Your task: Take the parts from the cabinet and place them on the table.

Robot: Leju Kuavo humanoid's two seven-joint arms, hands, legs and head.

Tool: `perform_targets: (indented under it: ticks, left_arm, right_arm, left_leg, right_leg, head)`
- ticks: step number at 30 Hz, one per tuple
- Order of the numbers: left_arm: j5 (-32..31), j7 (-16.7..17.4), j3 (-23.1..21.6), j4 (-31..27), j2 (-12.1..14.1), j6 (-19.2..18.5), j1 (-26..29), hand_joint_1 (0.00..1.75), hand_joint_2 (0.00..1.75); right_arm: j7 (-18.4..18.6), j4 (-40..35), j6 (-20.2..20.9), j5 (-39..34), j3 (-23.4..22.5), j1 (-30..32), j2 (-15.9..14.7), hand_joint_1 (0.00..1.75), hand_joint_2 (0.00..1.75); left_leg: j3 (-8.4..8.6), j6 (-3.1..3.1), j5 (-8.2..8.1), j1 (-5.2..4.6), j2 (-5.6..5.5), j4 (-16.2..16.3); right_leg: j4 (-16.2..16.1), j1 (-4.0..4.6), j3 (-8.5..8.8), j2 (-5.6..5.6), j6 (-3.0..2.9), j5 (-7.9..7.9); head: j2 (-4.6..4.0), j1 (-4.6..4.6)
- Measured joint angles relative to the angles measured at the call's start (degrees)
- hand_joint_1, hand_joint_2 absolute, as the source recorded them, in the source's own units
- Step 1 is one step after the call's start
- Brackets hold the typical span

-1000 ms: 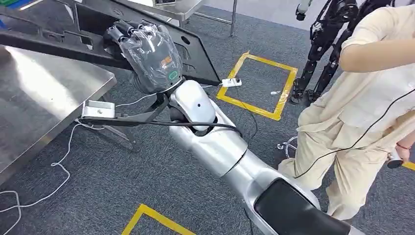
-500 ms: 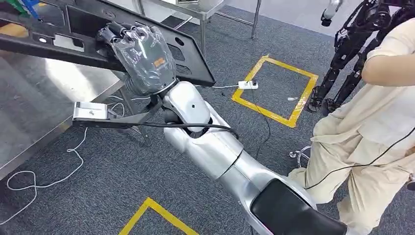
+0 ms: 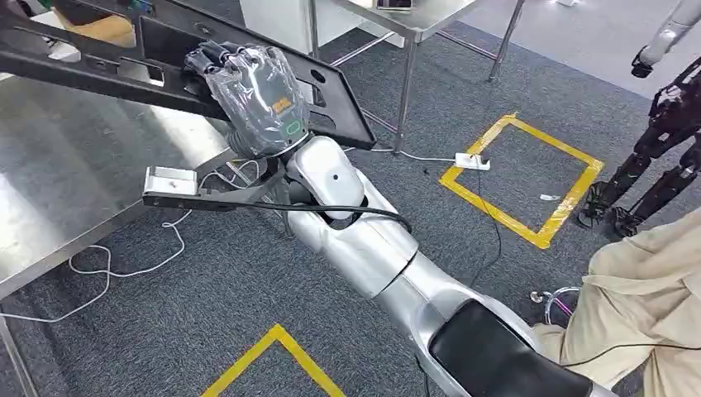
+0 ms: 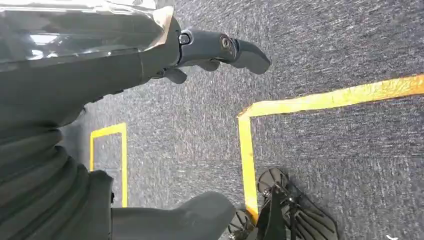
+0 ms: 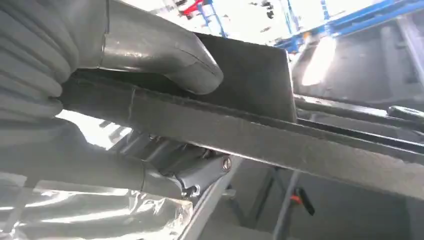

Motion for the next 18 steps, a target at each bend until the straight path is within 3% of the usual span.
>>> perform_targets:
  ticks: [2,3,4,5,6,8,9,10,11,12,13,14,15,18]
  left_arm:
    - [-0.2,0.2,0.0,0.0,0.0,0.0,0.4,0.00,1.75]
    - [-0.3,0.2,0.0,0.0,0.0,0.0,0.5,0.00,1.75]
    - [-0.3,0.2,-0.1,0.0,0.2,0.0,0.5,0.00,1.75]
    - [-0.3,0.2,-0.1,0.0,0.1,0.0,0.5,0.00,1.75]
    - [-0.3,0.3,-0.2,0.0,0.1,0.0,0.4,0.00,1.75]
    - [-0.3,0.3,-0.2,0.0,0.1,0.0,0.3,0.00,1.75]
    - [-0.3,0.4,-0.2,0.0,0.1,0.0,0.3,0.00,1.75]
    - [-0.3,0.4,-0.2,0.0,0.2,0.0,0.4,0.00,1.75]
    - [-0.3,0.4,-0.2,0.0,0.2,0.2,0.4,0.00,1.75]
    - [-0.3,0.4,-0.2,0.0,0.3,0.2,0.4,0.00,1.75]
    - [-0.3,0.4,-0.2,0.0,0.3,0.2,0.4,0.00,1.75]
    - [-0.3,0.4,-0.2,0.0,0.3,0.2,0.3,0.00,1.75]
    - [-0.3,0.4,-0.2,0.0,0.3,0.2,0.1,0.00,1.75]
    - [-0.3,0.5,-0.2,0.0,0.3,0.2,0.2,0.00,1.75]
  right_arm:
    - [0.0,0.3,-0.2,-0.1,0.0,0.0,0.0,1.75,1.75]
    - [0.0,0.4,-0.4,0.0,0.0,-0.1,0.1,1.75,1.75]
    - [0.0,0.4,-0.4,0.0,0.1,-0.2,0.2,1.75,1.75]
    - [0.0,0.4,-0.4,0.0,0.1,-0.2,0.5,1.75,1.75]
    - [0.0,0.4,-0.5,0.0,0.1,-0.3,0.5,1.75,1.75]
    - [0.0,0.7,-0.5,-0.1,0.1,-0.3,0.4,1.75,1.75]
    - [0.0,0.9,-0.5,-0.1,0.2,-0.2,0.4,1.75,1.75]
    - [0.0,1.0,-0.5,-0.1,0.3,-0.1,0.4,1.75,1.75]
    - [0.0,1.2,-0.5,-0.1,0.3,-0.1,0.4,1.75,1.75]
    - [0.0,1.2,-0.4,-0.1,0.4,-0.2,0.5,1.75,1.75]
    - [0.0,1.2,-0.4,-0.1,0.4,-0.3,0.5,1.75,1.75]
    - [0.0,1.3,-0.3,-0.1,0.5,-0.4,0.6,1.75,1.75]
    - [0.0,1.3,-0.3,-0.1,0.5,-0.7,0.5,1.75,1.75]
    - [0.0,1.5,0.0,-0.1,0.7,-0.7,0.6,1.75,1.75]
  left_leg:
    - [-0.16,-0.76,0.18,0.50,-0.38,-0.3]
    - [-0.27,-1.16,0.21,0.53,-0.78,-0.4]
    - [-0.38,-1.32,-0.20,0.63,0.42,0.1]
    - [-1.04,-1.59,-1.30,0.27,3.40,1.7]
    - [-3.10,-1.91,-3.77,0.42,5.17,6.0]
    - [-7.92,-2.26,-7.77,0.57,5.93,15.4]
    - [-9.65,-2.39,-8.37,0.59,6.01,18.4]
    - [-9.76,-2.37,-7.49,0.59,6.03,18.2]
    - [-8.23,-2.25,-5.23,0.57,6.12,14.9]
    - [-5.67,-2.04,-2.68,0.56,6.44,10.0]
    - [-2.68,-1.70,-0.34,0.45,7.68,4.5]
    - [-0.54,-1.29,0.31,0.16,10.50,0.6]
    - [-0.43,-0.84,0.11,-0.27,10.16,0.3]
    - [-0.92,0.01,0.11,-0.61,8.22,0.2]
  right_leg:
    - [0.2,0.60,-0.03,-0.51,-0.85,0.00]
    - [0.0,0.37,0.09,-0.99,-1.25,0.24]
    - [-0.4,-0.15,0.24,-1.48,-1.64,0.47]
    - [-0.5,-0.10,0.43,-1.77,-1.92,0.34]
    - [-0.5,0.05,0.53,-2.36,-2.45,0.19]
    - [-0.4,0.33,0.62,-3.53,-2.77,-0.03]
    - [-0.4,0.46,0.63,-4.08,-2.86,-0.10]
    - [-0.4,0.49,0.72,-4.61,-2.90,-0.17]
    - [-0.4,0.55,0.86,-5.17,-2.97,-0.28]
    - [-0.4,0.58,1.06,-5.65,-2.87,-0.45]
    - [-0.4,0.64,1.32,-6.08,-2.76,-0.67]
    - [-0.4,0.93,1.52,-6.42,-2.58,-0.81]
    - [-0.3,1.62,1.36,-6.76,-2.18,-1.06]
    - [-0.6,1.51,1.76,-8.36,-1.58,-1.20]
  head:
    - [0.00,0.00]
    - [0.00,-0.02]
    - [0.00,-0.04]
    - [0.00,-0.26]
    - [0.00,-0.26]
    - [0.00,-0.26]
    - [0.00,-0.28]
    - [0.00,-0.26]
    - [0.00,-0.28]
    - [0.00,-0.26]
    - [0.00,-0.28]
    - [0.00,-0.26]
    - [0.00,-0.22]
    - [0.00,-0.15]
